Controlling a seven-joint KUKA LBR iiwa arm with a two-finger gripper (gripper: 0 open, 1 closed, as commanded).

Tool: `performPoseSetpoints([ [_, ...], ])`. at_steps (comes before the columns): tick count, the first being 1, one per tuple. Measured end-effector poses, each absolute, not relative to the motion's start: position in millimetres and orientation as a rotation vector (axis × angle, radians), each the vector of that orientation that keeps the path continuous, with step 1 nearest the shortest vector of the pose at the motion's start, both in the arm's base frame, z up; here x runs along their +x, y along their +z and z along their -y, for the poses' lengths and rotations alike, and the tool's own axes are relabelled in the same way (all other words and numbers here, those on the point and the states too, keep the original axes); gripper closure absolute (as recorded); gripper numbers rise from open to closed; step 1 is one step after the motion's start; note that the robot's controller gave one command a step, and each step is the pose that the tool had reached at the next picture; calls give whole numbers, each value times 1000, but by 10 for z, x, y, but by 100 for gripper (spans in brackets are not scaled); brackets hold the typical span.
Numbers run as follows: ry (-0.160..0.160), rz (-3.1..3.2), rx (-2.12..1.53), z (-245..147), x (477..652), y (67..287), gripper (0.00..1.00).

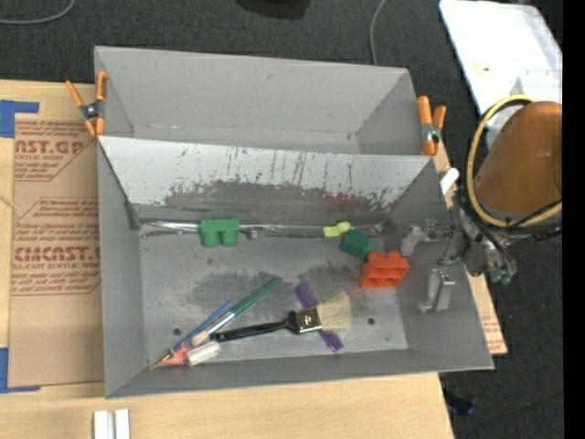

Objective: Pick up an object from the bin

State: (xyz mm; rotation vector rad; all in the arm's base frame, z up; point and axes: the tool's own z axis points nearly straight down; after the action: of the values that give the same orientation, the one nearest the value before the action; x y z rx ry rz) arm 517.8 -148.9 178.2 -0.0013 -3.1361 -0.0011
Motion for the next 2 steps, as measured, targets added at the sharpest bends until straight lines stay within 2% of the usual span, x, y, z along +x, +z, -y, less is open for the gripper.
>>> performPoseSetpoints([
  [1,1,3143,1,1483,5199,1817,0],
  [2,2,3145,68,1410,5507,1583,0],
])
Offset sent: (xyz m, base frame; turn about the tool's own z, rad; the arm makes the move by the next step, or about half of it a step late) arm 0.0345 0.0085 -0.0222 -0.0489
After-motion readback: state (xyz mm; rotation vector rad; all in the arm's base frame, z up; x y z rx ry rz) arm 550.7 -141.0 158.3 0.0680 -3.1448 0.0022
